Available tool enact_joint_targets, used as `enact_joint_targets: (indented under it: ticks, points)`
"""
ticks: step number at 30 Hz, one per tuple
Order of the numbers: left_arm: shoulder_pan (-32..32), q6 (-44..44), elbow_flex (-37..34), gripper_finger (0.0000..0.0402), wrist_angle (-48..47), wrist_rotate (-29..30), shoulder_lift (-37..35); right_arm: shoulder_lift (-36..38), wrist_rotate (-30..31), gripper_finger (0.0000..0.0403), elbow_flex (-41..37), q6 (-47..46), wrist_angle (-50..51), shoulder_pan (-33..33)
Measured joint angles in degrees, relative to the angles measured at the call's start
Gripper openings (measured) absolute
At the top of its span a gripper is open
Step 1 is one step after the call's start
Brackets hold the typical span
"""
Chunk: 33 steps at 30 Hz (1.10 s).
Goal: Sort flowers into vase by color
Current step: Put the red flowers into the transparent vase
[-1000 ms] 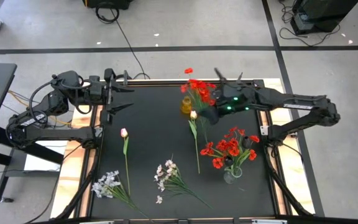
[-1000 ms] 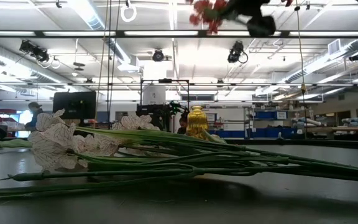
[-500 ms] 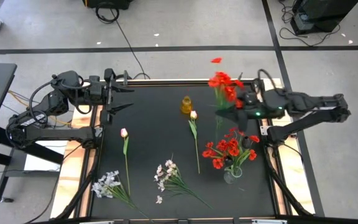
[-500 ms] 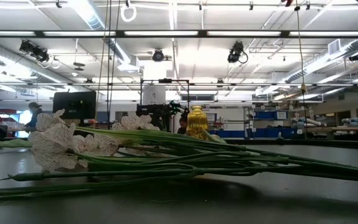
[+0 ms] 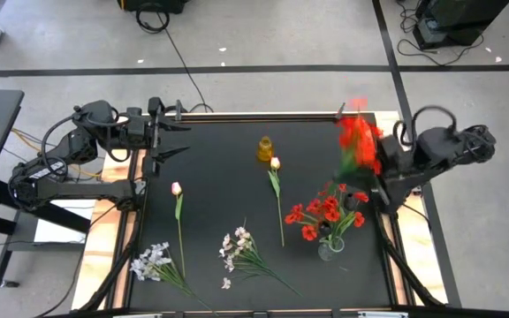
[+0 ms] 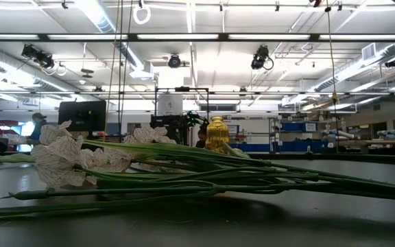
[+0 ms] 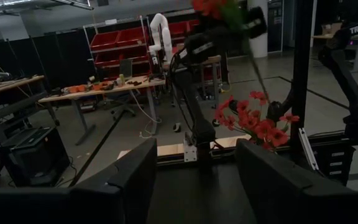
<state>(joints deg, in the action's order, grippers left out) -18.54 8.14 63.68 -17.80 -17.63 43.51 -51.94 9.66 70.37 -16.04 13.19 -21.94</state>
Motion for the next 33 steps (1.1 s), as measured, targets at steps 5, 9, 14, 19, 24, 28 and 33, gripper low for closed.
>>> enact_joint_targets:
  ticks: [5,9,14,19,24,28,33]
  points:
    - [0.0,0.0,0.0,0.0224,0.0,0.0,0.0,-1.2,-4.8,0.0022,0.0,6.3,1.0,-2.8]
    - [0.0,0.0,0.0,0.0224,0.0,0.0,0.0,-1.2,-4.6,0.0016,0.0,12.9,0.5,-4.5]
    - [0.0,0.0,0.0,0.0224,0.0,0.0,0.0,1.8,-2.8,0.0015,0.0,21.4,-0.3,-7.6]
    - [0.0,0.0,0.0,0.0224,0.0,0.0,0.0,6.2,1.2,0.0015,0.0,25.3,0.7,-12.9]
    - [0.0,0.0,0.0,0.0224,0.0,0.0,0.0,9.4,4.3,0.0014,0.0,25.3,0.7,-18.1]
    - [0.0,0.0,0.0,0.0224,0.0,0.0,0.0,9.8,5.6,0.0014,0.0,25.9,1.1,-21.4]
    - [0.0,0.0,0.0,0.0224,0.0,0.0,0.0,7.6,9.4,0.0014,0.0,29.6,5.3,-22.8]
